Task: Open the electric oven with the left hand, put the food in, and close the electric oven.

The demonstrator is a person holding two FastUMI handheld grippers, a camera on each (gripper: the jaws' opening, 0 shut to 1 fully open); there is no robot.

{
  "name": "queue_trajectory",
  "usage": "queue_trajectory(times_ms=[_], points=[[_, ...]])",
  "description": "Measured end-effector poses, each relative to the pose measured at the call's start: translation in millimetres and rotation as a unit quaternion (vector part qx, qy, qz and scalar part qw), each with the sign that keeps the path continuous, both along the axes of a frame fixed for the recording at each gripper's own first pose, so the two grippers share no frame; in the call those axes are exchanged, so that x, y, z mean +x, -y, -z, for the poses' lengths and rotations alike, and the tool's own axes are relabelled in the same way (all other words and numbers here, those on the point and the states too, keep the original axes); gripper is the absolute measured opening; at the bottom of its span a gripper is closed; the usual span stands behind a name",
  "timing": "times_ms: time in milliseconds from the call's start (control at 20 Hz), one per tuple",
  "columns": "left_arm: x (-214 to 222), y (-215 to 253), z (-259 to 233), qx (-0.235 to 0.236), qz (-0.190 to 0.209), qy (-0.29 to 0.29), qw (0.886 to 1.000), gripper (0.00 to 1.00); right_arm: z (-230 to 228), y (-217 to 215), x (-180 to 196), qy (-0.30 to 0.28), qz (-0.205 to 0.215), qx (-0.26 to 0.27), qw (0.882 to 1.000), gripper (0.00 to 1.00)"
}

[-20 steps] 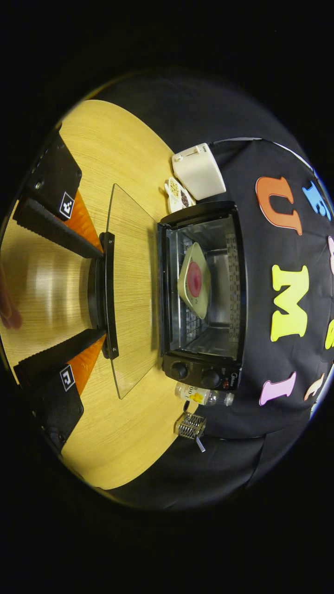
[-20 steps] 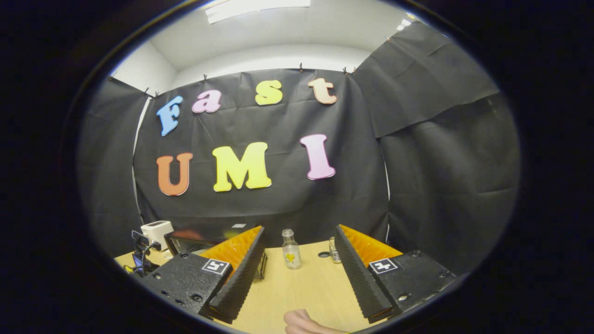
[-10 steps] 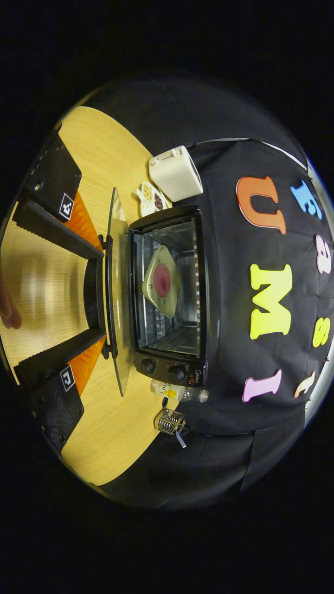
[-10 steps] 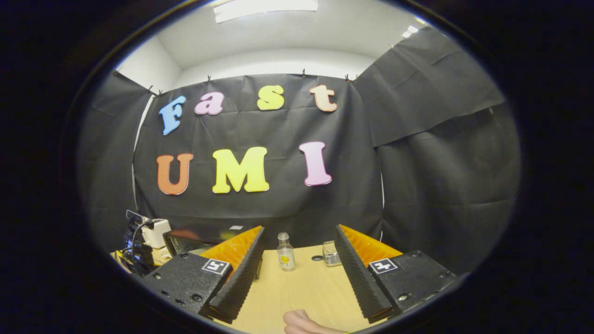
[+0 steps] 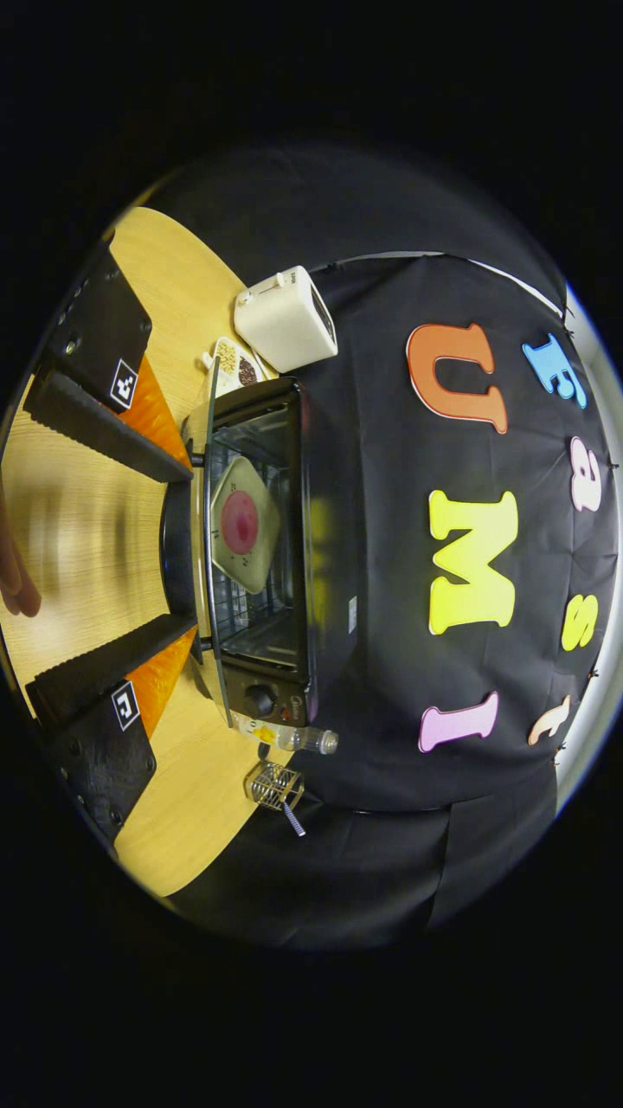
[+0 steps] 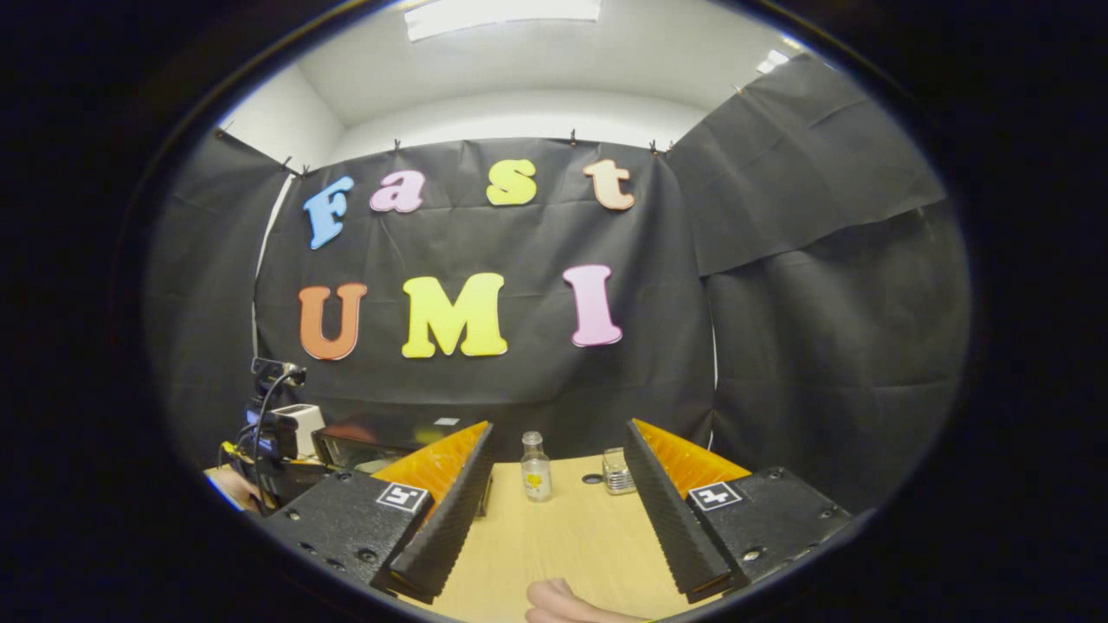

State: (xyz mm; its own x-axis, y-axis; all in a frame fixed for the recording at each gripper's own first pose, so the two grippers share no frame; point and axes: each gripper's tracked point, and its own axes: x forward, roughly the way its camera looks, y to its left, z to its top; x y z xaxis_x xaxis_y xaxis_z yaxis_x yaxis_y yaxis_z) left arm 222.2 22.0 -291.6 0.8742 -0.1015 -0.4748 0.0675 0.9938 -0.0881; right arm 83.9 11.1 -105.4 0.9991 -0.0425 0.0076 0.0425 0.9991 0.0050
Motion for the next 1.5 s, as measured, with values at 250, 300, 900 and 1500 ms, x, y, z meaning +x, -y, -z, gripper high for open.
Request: queue_trajectory(times_ms=[250, 300, 900, 1500], points=[[8, -23, -14, 0.004, -0.030, 0.004, 1.000, 0.98, 2, -2, -14, -0.008, -0.008, 0.006, 1.000, 0.92], [1, -24, -19, 0.003, -0.034, 0.005, 0.999, 0.98, 4, -1, -17, -0.011, -0.009, 0.007, 1.000, 0.92], [-141, -29, -157, 0.022, -0.059, 0.138, 0.988, 0.95, -20, 32, -93, 0.001, 0.009, 0.032, 0.999, 0.92], [-259, -12, -216, 0.015, -0.085, 0.223, 0.971, 0.95, -55, 37, -153, 0.059, -0.033, 0.005, 0.998, 0.91]])
